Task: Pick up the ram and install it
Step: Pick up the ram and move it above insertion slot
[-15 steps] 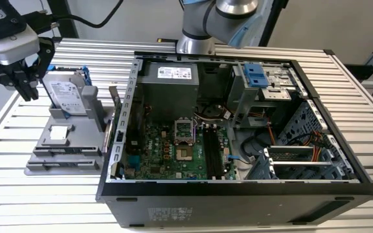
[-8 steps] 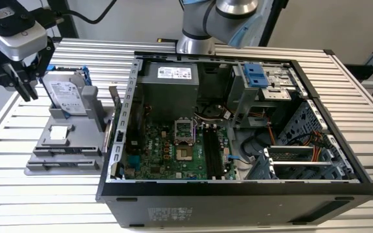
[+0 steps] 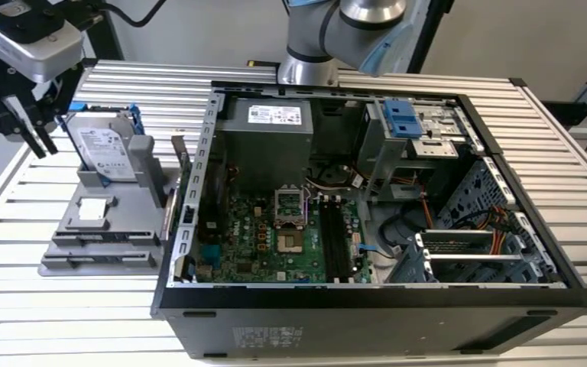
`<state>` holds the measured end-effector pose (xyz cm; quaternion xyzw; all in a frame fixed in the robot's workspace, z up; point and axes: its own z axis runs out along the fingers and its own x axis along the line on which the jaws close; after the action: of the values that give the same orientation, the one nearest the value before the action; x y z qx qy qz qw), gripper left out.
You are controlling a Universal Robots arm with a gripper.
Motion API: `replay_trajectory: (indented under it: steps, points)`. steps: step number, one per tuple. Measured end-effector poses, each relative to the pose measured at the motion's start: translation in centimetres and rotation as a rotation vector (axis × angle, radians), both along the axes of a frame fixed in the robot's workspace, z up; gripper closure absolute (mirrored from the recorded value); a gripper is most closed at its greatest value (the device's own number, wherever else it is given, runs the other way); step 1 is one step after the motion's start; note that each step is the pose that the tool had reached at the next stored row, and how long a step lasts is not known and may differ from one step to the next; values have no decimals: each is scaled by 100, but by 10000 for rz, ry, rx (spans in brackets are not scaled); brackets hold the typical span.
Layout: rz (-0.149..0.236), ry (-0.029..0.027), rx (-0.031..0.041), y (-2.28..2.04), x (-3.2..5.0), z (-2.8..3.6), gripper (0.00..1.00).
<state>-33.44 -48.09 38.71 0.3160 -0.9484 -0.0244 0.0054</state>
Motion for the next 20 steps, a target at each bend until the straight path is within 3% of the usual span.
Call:
replay_trajectory:
  steps: [15, 16, 20]
  points:
    - [2719, 4, -29, 0, 0, 2, 100]
    - [2899, 3, -30, -1, 0, 1, 0]
    - [3645, 2, -30, 0, -1, 1, 0]
